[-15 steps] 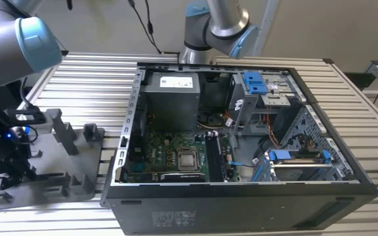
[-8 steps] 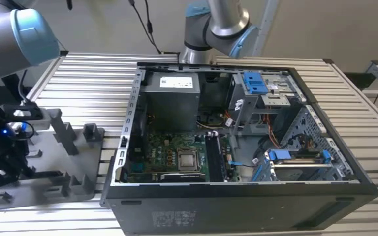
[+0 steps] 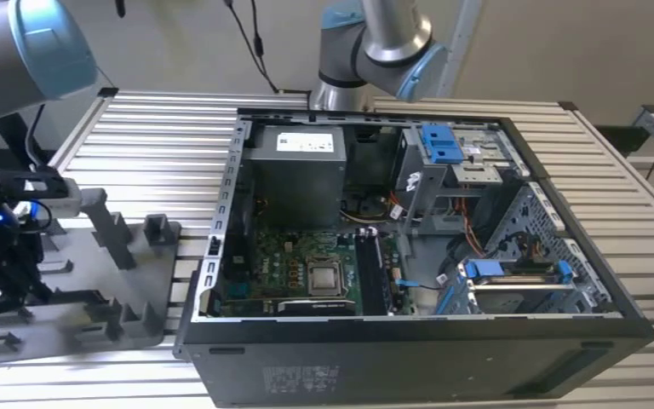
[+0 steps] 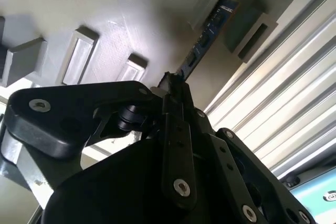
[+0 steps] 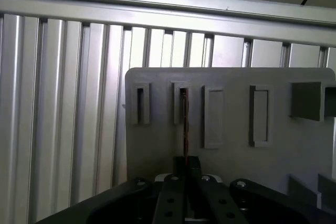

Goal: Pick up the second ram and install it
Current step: 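Pick up the second ram and move it above second insertion slot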

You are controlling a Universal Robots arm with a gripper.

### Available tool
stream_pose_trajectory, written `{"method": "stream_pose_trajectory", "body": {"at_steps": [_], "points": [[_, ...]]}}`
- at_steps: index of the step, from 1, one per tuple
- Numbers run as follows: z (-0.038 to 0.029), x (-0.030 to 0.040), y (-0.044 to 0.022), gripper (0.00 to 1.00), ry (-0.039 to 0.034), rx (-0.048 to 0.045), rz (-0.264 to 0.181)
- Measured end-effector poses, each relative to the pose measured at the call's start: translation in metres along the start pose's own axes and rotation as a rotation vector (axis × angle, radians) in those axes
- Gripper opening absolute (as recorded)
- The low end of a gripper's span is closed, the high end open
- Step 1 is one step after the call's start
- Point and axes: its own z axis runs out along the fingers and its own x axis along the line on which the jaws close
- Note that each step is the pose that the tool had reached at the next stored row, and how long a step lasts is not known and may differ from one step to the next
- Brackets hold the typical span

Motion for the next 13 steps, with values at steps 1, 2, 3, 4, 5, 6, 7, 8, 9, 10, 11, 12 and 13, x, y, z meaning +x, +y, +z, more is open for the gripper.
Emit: {"method": "stream_pose_trajectory", "body": {"at_steps": [1, 2, 3, 4, 5, 6, 7, 8, 9, 10, 11, 12, 13], "points": [[-0.0014, -0.0001, 0.0000, 0.14, 0.0000, -0.0004, 0.000], [-0.0026, -0.0001, 0.0000, 0.14, -0.0001, -0.0005, 0.000], [-0.0034, -0.0002, 0.0000, 0.14, -0.0001, -0.0006, 0.000], [-0.0042, -0.0002, 0.0001, 0.14, -0.0001, -0.0006, 0.001], [-0.0049, -0.0003, 0.0001, 0.14, -0.0001, -0.0007, 0.001], [-0.0054, -0.0003, 0.0000, 0.14, 0.0000, -0.0005, 0.002], [-0.0059, -0.0004, 0.0000, 0.14, 0.0001, -0.0005, 0.003], [-0.0065, -0.0004, 0.0000, 0.14, 0.0002, -0.0005, 0.004], [-0.0068, -0.0005, 0.0000, 0.14, 0.0002, -0.0004, 0.005], [-0.0068, -0.0005, 0.0001, 0.14, 0.0001, -0.0003, 0.005], [-0.0072, -0.0006, 0.0001, 0.14, 0.0001, -0.0003, 0.005], [-0.0079, -0.0006, 0.0001, 0.14, 0.0004, -0.0007, 0.006], [-0.0086, -0.0006, 0.0002, 0.14, 0.0005, -0.0008, 0.006]]}}
